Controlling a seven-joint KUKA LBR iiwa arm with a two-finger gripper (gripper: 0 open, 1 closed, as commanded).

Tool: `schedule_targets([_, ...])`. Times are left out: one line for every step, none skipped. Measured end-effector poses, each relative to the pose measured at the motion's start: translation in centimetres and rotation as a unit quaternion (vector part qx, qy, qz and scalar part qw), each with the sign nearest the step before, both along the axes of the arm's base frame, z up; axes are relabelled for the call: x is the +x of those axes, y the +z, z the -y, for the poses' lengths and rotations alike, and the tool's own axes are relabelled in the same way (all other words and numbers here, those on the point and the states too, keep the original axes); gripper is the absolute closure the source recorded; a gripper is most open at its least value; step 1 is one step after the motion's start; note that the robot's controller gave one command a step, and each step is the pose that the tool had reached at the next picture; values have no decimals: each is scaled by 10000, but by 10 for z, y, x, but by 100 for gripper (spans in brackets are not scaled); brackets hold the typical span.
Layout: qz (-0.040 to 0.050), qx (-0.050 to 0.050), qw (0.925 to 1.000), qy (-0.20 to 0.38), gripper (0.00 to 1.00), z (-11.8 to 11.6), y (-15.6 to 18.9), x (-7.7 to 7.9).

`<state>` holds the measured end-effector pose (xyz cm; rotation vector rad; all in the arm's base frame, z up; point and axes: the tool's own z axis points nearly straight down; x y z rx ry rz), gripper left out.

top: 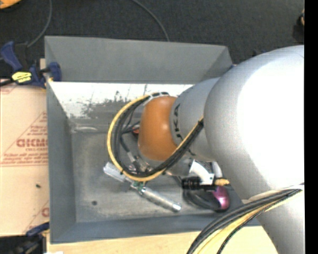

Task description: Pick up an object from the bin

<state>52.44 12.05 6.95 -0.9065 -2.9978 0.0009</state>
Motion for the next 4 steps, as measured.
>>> schedule_targets([0,-3,10000,0,100,0,4,-1])
schedule_targets([-2,-3,10000,4,100,1,16,-1])
schedule_targets([4,-3,10000,9,100,1,28,0])
schedule_targets([7,-2,10000,16,100,1,39,0])
